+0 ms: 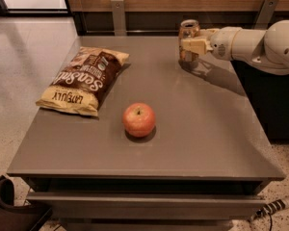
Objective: Knock orange can over
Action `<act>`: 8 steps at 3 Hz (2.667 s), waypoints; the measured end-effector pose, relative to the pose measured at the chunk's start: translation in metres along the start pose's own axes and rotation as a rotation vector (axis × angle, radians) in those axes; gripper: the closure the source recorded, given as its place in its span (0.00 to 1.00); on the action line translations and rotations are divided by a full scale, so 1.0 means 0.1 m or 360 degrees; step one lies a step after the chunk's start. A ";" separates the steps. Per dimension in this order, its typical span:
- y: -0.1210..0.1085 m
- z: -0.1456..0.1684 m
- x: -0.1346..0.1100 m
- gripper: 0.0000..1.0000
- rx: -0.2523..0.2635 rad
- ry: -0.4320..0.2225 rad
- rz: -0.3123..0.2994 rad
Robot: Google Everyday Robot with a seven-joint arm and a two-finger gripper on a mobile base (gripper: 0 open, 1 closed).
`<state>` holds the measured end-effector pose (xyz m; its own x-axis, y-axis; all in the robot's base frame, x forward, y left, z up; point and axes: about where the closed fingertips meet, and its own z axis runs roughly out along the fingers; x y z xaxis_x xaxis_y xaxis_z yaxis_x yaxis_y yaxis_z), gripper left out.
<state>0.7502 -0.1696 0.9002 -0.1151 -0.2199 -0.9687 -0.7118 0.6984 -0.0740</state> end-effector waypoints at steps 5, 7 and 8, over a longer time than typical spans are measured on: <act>0.14 -0.20 -0.08 1.00 -0.0176 0.0678 -0.0294; 0.22 -0.19 0.06 1.00 -0.0174 0.1129 -0.0445; 0.28 -0.14 0.17 1.00 -0.0231 0.1274 -0.0473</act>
Offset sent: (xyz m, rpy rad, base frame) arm -0.0091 -0.0066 0.0205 -0.3171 0.1110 0.1015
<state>0.7188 -0.1635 0.8846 -0.3250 -0.8309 -0.4516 -0.8648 0.4544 -0.2138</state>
